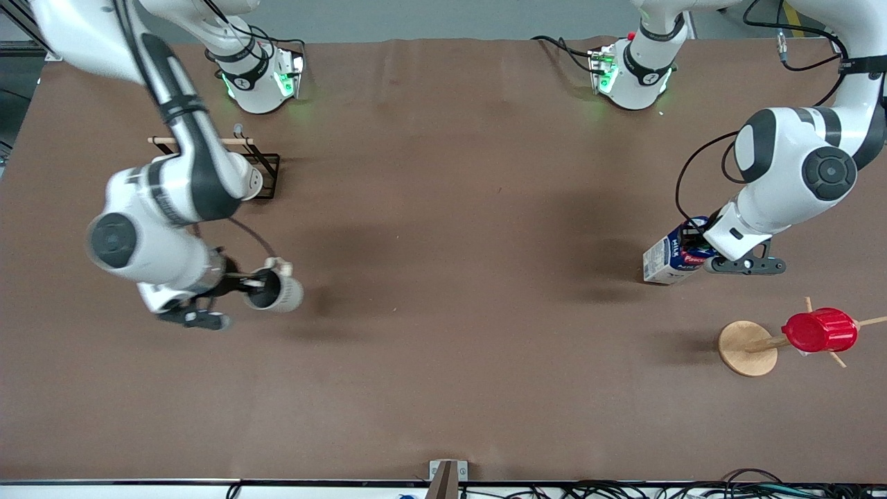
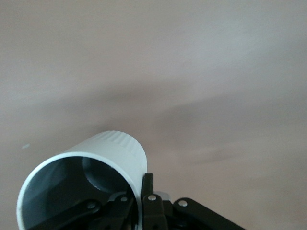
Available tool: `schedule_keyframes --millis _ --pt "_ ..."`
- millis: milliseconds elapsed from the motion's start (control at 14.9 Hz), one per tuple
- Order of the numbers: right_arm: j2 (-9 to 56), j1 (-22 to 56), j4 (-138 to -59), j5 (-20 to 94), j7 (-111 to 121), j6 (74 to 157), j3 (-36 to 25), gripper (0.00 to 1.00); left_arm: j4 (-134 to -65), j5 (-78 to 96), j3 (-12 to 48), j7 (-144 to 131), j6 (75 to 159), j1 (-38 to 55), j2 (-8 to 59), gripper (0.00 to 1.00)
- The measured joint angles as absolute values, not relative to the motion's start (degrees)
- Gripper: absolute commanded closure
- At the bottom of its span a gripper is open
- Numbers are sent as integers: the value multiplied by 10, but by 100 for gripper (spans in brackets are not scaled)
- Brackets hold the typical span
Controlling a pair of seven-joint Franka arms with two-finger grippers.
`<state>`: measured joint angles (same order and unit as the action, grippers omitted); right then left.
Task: Place cup and milk on table
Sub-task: 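Carry the mug toward the table middle with the right gripper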
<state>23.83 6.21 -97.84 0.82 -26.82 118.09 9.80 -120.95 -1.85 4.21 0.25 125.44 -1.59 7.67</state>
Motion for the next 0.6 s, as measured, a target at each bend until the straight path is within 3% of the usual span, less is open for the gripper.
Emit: schedule_keyframes --millis 268,603 --pt "251 159 -968 -20 -436 1210 114 100 -1157 -18 42 2 1218 -15 84 86" --pt "311 245 -962 -51 -579 1296 114 100 -1033 -17 44 2 1121 -3 124 86"
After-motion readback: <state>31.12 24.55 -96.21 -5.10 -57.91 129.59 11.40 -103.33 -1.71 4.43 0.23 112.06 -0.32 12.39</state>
